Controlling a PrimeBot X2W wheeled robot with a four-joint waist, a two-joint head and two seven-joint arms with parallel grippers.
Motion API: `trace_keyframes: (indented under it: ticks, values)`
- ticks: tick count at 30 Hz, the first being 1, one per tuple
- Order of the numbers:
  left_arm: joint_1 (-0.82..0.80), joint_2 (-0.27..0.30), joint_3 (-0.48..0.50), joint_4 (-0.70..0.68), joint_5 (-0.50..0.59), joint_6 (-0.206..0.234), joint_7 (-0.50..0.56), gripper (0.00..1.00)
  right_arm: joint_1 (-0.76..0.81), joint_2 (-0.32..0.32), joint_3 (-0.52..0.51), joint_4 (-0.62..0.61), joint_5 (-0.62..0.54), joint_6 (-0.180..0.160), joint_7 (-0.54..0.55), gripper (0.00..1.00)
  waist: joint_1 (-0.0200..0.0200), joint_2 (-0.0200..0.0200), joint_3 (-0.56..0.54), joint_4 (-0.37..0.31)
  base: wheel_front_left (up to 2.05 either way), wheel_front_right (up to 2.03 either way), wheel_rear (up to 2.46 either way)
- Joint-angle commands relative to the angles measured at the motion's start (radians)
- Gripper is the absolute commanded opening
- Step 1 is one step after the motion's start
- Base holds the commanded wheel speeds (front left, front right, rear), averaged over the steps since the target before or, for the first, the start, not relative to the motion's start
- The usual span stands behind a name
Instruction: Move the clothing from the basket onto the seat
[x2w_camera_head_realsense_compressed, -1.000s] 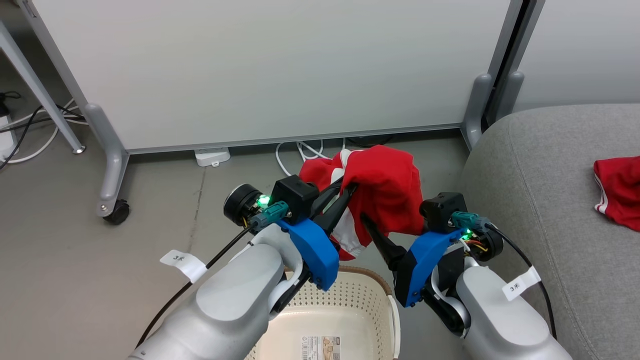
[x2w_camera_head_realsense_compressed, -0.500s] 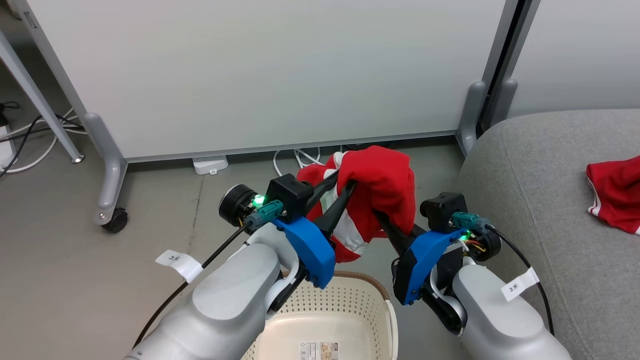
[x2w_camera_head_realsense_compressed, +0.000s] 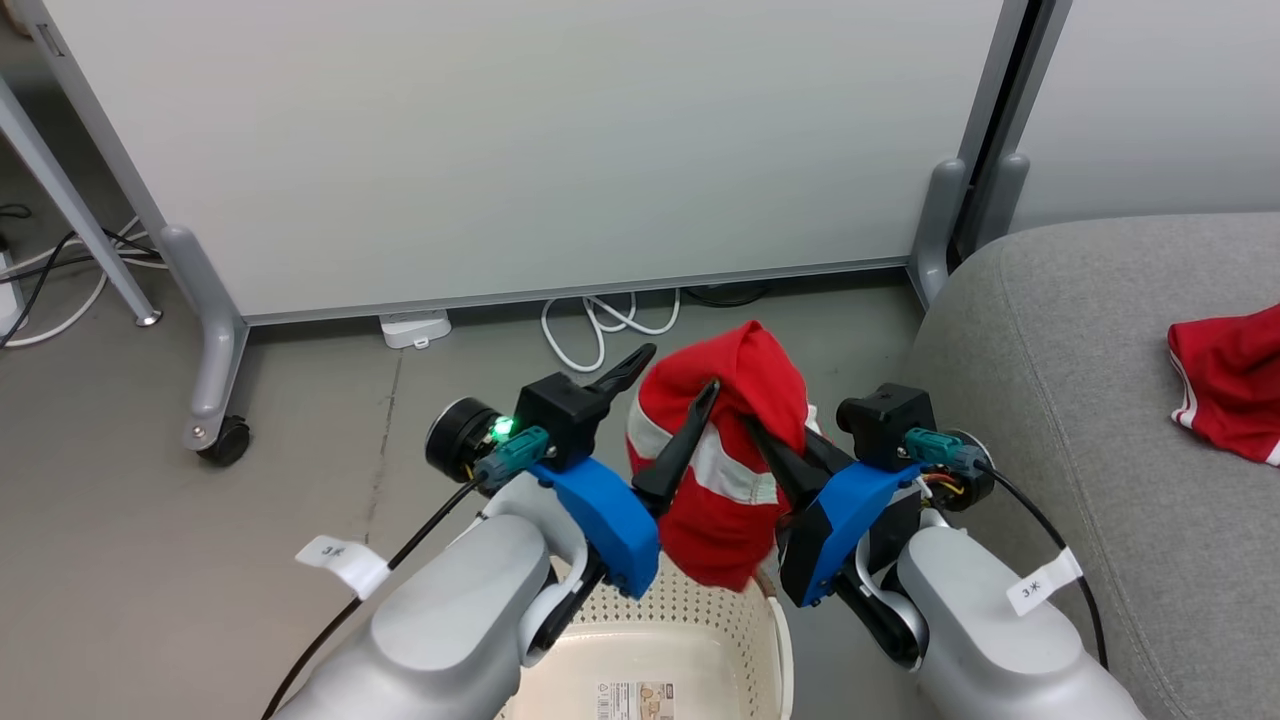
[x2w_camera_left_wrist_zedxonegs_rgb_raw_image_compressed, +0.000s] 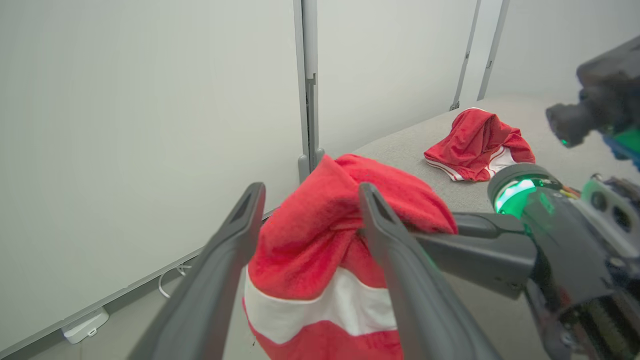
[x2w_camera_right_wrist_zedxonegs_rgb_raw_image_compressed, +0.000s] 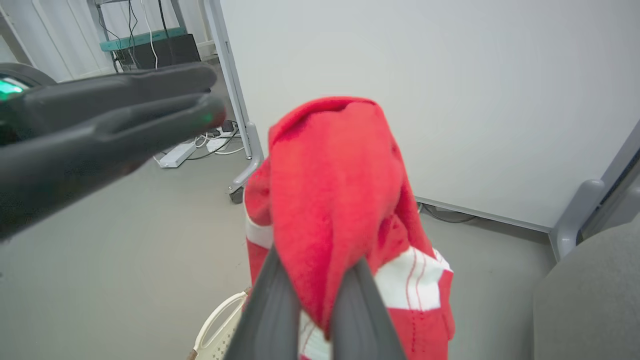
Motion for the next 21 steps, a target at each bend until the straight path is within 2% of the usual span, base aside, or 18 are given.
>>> trace_keyframes:
  ticks: [1, 6, 13, 21]
  values:
    - [0.020, 0.014, 0.017, -0.022, 0.004, 0.010, -0.005, 1.00, 0.006, -0.008, 0.000, -0.016, -0.009, 0.000, -0.016, 0.00, 0.0000, 0.0000, 0.002, 0.001, 0.00, 0.00, 0.00]
    - [0.104, 0.056, 0.092, -0.119, 0.046, 0.045, -0.005, 1.00, 0.048, -0.023, -0.028, -0.068, -0.054, 0.000, -0.051, 0.00, 0.0000, 0.0000, 0.014, -0.001, 0.00, 0.00, 0.00]
    - [0.255, 0.109, 0.247, -0.262, 0.120, 0.101, -0.006, 1.00, 0.134, -0.019, -0.089, -0.155, -0.114, 0.000, -0.054, 0.00, 0.0000, 0.0000, 0.025, -0.022, 0.00, 0.00, 0.00]
    - [0.412, 0.140, 0.413, -0.358, 0.222, 0.126, -0.006, 1.00, 0.236, -0.006, -0.154, -0.283, -0.177, 0.000, 0.002, 0.00, 0.0000, 0.0000, 0.034, -0.082, 0.00, 0.00, 0.00]
